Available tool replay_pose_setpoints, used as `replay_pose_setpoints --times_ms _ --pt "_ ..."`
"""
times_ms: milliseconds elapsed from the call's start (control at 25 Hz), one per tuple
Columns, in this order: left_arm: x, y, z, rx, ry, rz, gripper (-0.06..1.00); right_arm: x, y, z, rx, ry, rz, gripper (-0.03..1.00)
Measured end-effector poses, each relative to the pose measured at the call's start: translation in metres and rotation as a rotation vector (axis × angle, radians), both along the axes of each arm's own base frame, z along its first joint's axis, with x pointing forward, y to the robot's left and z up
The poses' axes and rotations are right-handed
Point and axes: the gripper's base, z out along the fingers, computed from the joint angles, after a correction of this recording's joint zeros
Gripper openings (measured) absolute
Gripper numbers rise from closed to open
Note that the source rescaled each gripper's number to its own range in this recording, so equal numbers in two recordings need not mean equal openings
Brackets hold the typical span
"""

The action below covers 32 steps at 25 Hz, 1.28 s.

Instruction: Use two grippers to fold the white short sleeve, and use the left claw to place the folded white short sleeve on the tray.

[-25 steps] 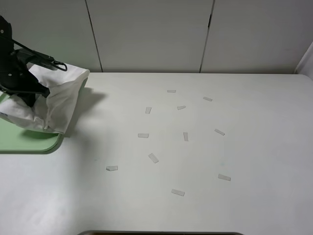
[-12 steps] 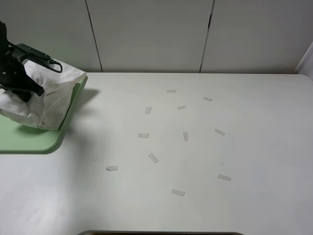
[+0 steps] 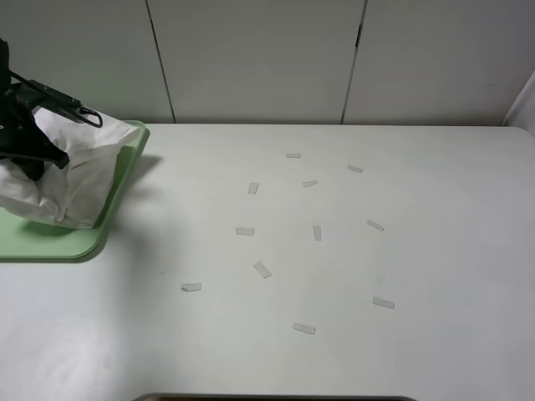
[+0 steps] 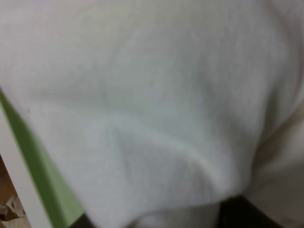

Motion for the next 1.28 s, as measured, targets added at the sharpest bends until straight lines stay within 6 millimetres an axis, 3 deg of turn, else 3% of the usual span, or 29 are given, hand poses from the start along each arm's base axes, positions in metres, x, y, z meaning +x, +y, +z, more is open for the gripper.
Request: replay_pose_setpoints --times_ms 160,200,280,320,360,520,840,1000,1280 --pt "-0.002 0.005 0.000 0.001 0.013 0.023 0.27 0.000 0.000 0.000 0.000 0.000 0.000 1.00" --pt "-0.002 0.008 0.000 0.003 0.015 0.030 0.34 0.000 0.000 0.000 0.000 0.000 0.000 1.00" --pt "-0.003 0.010 0.000 0.005 0.007 0.062 0.68 0.000 0.000 0.000 0.000 0.000 0.000 1.00" --pt "-0.003 0.010 0.000 0.005 0.007 0.062 0.68 0.000 0.000 0.000 0.000 0.000 0.000 1.00" --pt "-0.003 0.010 0.000 0.006 0.002 0.075 0.78 0.000 0.000 0.000 0.000 0.000 0.000 1.00" --pt "-0.001 0.012 0.001 0.024 -0.018 0.079 0.98 0.000 0.000 0.000 0.000 0.000 0.000 1.00" --pt "0.002 0.012 0.003 0.025 -0.045 0.075 1.00 0.000 0.000 0.000 0.000 0.000 0.000 1.00" --pt "0.008 0.014 0.016 0.034 -0.044 0.100 1.00 0.000 0.000 0.000 0.000 0.000 0.000 1.00" --pt "0.018 0.012 0.071 -0.019 -0.015 0.225 1.00 0.000 0.000 0.000 0.000 0.000 0.000 1.00"
